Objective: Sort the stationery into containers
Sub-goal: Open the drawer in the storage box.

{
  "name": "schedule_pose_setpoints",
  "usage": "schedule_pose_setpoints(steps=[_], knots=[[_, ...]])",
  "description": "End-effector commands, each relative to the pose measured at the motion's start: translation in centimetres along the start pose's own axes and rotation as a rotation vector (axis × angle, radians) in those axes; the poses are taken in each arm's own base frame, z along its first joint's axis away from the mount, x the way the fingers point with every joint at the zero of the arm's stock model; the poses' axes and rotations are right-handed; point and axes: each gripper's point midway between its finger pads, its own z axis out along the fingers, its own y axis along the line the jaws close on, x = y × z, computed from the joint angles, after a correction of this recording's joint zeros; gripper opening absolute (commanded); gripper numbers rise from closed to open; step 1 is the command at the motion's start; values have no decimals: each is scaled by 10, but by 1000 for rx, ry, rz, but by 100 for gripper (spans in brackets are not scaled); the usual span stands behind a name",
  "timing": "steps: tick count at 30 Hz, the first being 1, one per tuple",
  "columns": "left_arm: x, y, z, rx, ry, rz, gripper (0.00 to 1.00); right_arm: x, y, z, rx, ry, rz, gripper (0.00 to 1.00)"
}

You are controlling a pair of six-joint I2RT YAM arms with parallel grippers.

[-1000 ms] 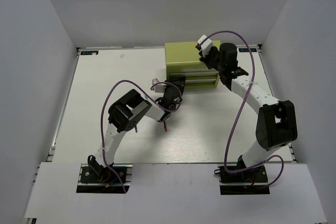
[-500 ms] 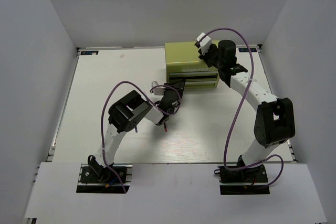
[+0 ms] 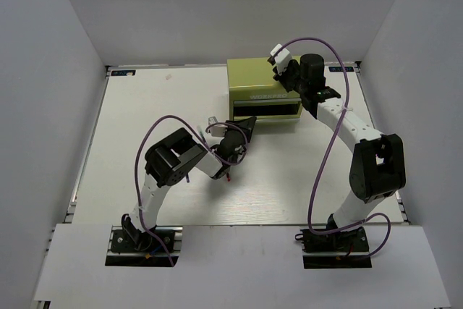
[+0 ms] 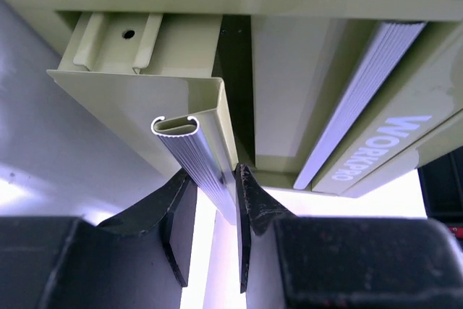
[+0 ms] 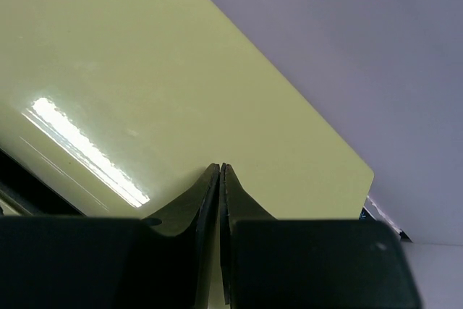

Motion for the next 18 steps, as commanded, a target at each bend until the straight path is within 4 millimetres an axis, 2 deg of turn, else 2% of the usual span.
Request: schedule_pose_setpoints(steps=[1, 4, 5, 6, 9, 10, 12, 15, 16, 18], knots=[[1, -4, -10, -20, 22, 55, 26, 54, 33, 1, -102, 185, 50, 10], [4, -2, -14, -31, 31, 64, 30, 53, 35, 0, -104, 186, 48, 10], [4, -2, -14, -31, 31, 64, 34, 55, 33, -1, -101, 188, 53, 10], [4, -2, -14, -31, 31, 64, 43, 54, 34, 0, -101, 188, 49, 12], [3, -15, -15, -5, 31, 47, 48, 54, 34, -2, -103, 188, 52, 22], [4, -9, -17, -20, 40, 57, 55, 55, 35, -3, -105, 190, 53, 29], [3, -19, -22, -11, 51, 51, 67, 53, 35, -3, -105, 187, 49, 33], [3, -14, -30, -16, 77, 53, 69, 52, 35, -5, -109, 180, 51, 36], [1, -25, -33, 6, 77, 40, 70, 51, 36, -6, -111, 179, 54, 36], [1, -28, -39, 14, 97, 54, 72, 49, 35, -8, -111, 173, 56, 37]])
